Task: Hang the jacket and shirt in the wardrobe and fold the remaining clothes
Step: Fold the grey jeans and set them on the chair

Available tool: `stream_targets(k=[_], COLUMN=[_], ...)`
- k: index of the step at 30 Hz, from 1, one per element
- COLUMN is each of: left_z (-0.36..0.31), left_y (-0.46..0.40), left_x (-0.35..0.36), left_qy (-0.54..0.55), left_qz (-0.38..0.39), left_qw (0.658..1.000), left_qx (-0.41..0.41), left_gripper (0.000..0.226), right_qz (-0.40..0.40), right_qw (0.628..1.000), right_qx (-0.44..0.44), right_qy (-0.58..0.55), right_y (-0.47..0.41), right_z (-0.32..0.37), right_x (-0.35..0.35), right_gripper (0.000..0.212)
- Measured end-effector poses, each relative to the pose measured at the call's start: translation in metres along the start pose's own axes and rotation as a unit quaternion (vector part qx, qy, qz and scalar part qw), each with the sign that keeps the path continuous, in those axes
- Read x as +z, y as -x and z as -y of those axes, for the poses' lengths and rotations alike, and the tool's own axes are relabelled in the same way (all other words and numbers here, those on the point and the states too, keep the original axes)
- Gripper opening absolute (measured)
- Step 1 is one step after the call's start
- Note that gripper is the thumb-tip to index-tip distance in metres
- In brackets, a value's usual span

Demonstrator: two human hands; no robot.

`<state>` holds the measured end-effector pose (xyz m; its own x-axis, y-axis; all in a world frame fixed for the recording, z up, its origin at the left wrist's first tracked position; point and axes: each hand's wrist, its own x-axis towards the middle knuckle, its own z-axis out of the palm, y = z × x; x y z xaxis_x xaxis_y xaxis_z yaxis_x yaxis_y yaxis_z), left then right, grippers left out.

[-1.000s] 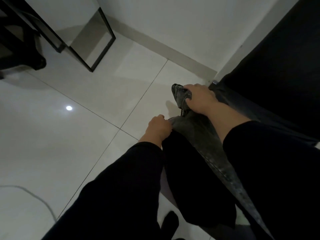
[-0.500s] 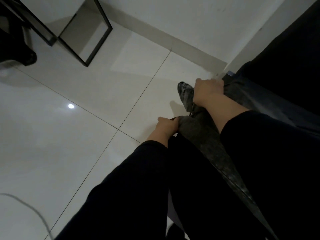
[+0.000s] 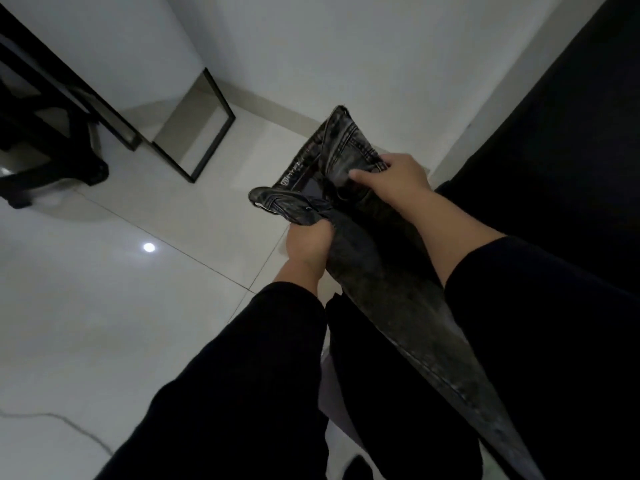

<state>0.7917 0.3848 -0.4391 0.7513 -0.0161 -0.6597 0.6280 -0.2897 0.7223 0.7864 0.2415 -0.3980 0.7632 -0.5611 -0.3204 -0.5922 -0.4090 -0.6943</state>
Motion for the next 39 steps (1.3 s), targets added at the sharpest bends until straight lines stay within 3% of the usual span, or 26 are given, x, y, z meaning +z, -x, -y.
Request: stream_targets(k=[2,6,11,16,20,26,30,34,39], left_z=[-0.022,-0.065,-0.109,-0.151,-0.171,-0.185,-0.200,-0.215,-0.206], left_y=[0.023,0.071,0.144,0.236,0.314,0.429,0.504,0.568,0.628], left_x=[-0.005,-0.011,-0.002,0.027,0.053,0.094,0.112,0.123,0.129], left_qy=[0.026,0.038,0.033,0.023,0.016,0.016,0.018,0.022,0.013], left_qz=[-0.006,-0.016,0.014,0.075,0.145,0.268,0.357,0.433,0.553], left_qw=[0.999,0.997,0.991,0.968,0.942,0.895,0.848,0.787,0.715], left_qx=[0.025,0.070,0.131,0.236,0.301,0.357,0.391,0.439,0.428], left_gripper=[0.015,0.029,0.019,0.035,0.030,0.039,0.032,0.018,0.023], right_qz=[-0.032,-0.109,-0.197,-0.297,-0.382,-0.492,-0.545,-0.574,-0.572], right_qw=[0.999,0.989,0.965,0.932,0.898,0.849,0.821,0.805,0.806], right_qx=[-0.009,0.001,0.002,-0.029,-0.037,-0.058,-0.076,-0.085,-0.080], right_qy=[-0.030,-0.098,-0.170,-0.206,-0.215,-0.184,-0.150,-0.126,-0.130], right_y=[0.016,0.051,0.108,0.176,0.242,0.338,0.393,0.439,0.489], right_z=[0.019,0.040,0.050,0.048,0.036,0.028,0.035,0.048,0.052], right_x=[-0.023,-0.081,-0.168,-0.242,-0.303,-0.384,-0.421,-0.442,-0.452], right_gripper=[0.022,0.022,0.017,0.023,0.025,0.029,0.026,0.024,0.026])
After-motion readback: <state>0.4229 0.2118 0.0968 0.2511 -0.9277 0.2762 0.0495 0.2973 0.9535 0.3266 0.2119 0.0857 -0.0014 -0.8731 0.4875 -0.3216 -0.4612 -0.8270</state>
